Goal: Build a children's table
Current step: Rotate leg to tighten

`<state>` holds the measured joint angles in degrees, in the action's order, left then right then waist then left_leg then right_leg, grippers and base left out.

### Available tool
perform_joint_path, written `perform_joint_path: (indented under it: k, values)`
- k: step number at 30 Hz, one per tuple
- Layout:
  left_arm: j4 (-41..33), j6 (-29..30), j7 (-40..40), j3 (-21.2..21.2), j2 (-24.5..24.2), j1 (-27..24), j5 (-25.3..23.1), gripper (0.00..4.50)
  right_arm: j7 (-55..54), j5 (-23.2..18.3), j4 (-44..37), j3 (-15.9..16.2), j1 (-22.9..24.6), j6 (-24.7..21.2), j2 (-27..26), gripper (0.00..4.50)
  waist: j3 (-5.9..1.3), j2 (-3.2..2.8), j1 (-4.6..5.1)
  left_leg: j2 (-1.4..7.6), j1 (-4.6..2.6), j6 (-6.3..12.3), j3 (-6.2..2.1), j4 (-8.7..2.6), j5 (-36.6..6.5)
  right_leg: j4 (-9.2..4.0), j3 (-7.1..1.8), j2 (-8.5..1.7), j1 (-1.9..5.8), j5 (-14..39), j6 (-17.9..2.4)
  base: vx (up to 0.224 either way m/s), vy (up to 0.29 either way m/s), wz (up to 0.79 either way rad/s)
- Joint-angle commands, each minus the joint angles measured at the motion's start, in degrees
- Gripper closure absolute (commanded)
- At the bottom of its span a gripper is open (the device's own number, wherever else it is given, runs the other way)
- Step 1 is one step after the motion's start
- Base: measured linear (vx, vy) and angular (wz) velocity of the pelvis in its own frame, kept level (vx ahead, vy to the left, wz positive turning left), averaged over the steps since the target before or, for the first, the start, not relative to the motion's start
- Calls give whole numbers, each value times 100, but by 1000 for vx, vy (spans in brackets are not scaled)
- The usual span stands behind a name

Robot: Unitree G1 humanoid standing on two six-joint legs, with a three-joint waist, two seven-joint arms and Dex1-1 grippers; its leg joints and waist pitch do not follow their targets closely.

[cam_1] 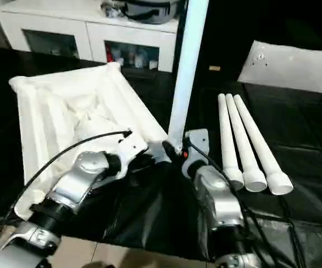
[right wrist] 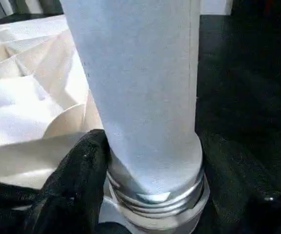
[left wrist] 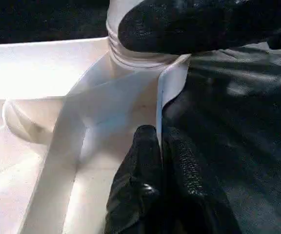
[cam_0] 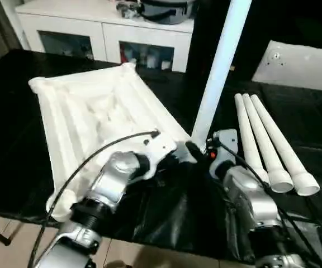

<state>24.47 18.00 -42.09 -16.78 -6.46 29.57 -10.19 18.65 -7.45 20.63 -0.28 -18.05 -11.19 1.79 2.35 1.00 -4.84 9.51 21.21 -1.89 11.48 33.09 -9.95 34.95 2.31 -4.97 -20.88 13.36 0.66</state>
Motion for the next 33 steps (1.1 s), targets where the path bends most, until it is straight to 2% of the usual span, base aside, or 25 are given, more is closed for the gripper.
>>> perform_joint_path:
  k: [1,3,5,9,10,11,12,14,17,18,20,23,24,27,28,29,30,33]
  values:
    - [-131,-312,-143,-371,64,57,74,450,349,-36,-50,396,58,-10,-192,115,-272,29,11,398,-113,-72,-222,-474,-1661,-506,-261,-405,33,1155,-906,0,0,0]
    - [-148,-521,-359,-377,-235,-31,62,450,515,-128,-176,295,118,65,-38,85,-280,33,7,390,-65,75,-213,-461,-1415,-477,-254,-401,64,877,-941,0,0,0]
    - [-176,-545,-540,-318,-466,-127,58,450,731,-181,-291,239,161,170,142,76,-294,41,4,390,-68,130,-196,-437,-1232,-449,-247,-399,81,665,-1000,0,0,0]
    - [-131,-700,-901,-221,-876,-193,89,450,1478,-365,-541,260,250,337,594,33,-334,37,-10,388,-39,358,-168,-364,-616,-336,-226,-367,123,-280,-1203,0,0,0]
    - [-128,-763,-1016,-206,-969,-196,129,450,1676,-413,-586,258,263,359,708,28,-345,67,-18,384,-26,447,-162,-340,-497,-303,-222,-367,134,-471,-1253,0,0,0]
    - [-137,-909,-1253,-212,-1127,-203,228,450,1992,-486,-622,237,263,364,887,28,-338,88,-14,382,-22,504,-150,-337,-513,-308,-221,-357,123,-495,-1265,0,0,0]
    - [-139,-984,-1368,-222,-1191,-207,272,450,2122,-503,-625,239,254,367,965,10,-319,66,-15,388,-19,533,-156,-347,-603,-320,-220,-369,115,-339,-1279,0,0,0]
    - [-127,-1292,-1812,-294,-1434,-219,396,450,2629,-560,-615,294,209,373,1260,10,-308,59,-19,410,-57,444,-155,-359,-800,-354,-221,-363,92,33,-1304,0,0,0]
    - [-103,-1573,-2101,-376,-1584,-223,439,450,2927,-563,-580,374,166,407,1438,10,-303,63,-6,415,-63,387,-151,-363,-824,-335,-223,-350,87,14,-1347,0,0,0]
    - [-69,-1776,-2485,-416,-1685,-225,583,450,3377,-629,-568,501,95,393,1636,10,-299,90,-6,414,-68,375,-142,-361,-865,-339,-223,-354,79,36,-1376,0,0,0]
    - [-32,-1952,-2852,-471,-1782,-209,711,450,3878,-696,-534,653,29,362,1835,10,-299,90,-26,420,-79,362,-143,-357,-935,-341,-222,-373,85,179,-1401,0,0,0]
    - [2,-2078,-3136,-545,-1882,-177,762,450,4291,-697,-495,804,-9,366,1993,10,-295,87,-46,430,-86,364,-133,-356,-866,-321,-227,-365,75,92,-1426,0,0,0]
    - [66,-2229,-3403,-611,-1975,-128,803,450,4653,-686,-450,936,-40,380,2118,10,-294,108,-69,426,-80,382,-128,-347,-871,-317,-218,-365,78,80,-1459,0,0,0]
    - [170,-2413,-3694,-678,-2074,-38,807,450,5044,-699,-394,1073,-80,380,2237,10,-293,102,-115,440,-87,330,-122,-350,-934,-312,-214,-367,70,163,-1454,0,0,0]
    - [198,-2460,-3758,-686,-2095,-15,806,450,5107,-690,-385,1103,-90,385,2253,10,-295,120,-139,449,-88,293,-127,-354,-961,-301,-214,-379,68,198,-1462,0,0,0]
    - [226,-2481,-3809,-692,-2113,10,801,450,5167,-675,-371,1136,-104,384,2269,10,-294,107,-146,447,-93,282,-127,-355,-976,-304,-213,-380,64,220,-1462,0,0,0]
    - [320,-2593,-3952,-721,-2161,86,791,450,5325,-664,-313,1225,-148,392,2308,35,-291,116,-153,453,-99,254,-126,-359,-1006,-307,-215,-384,57,260,-1466,0,0,0]
    - [465,-2749,-4141,-774,-2214,191,771,450,5526,-721,-248,1313,-211,314,2312,49,-280,118,-165,448,-90,177,-132,-369,-1114,-325,-217,-397,57,462,-1439,0,0,0]
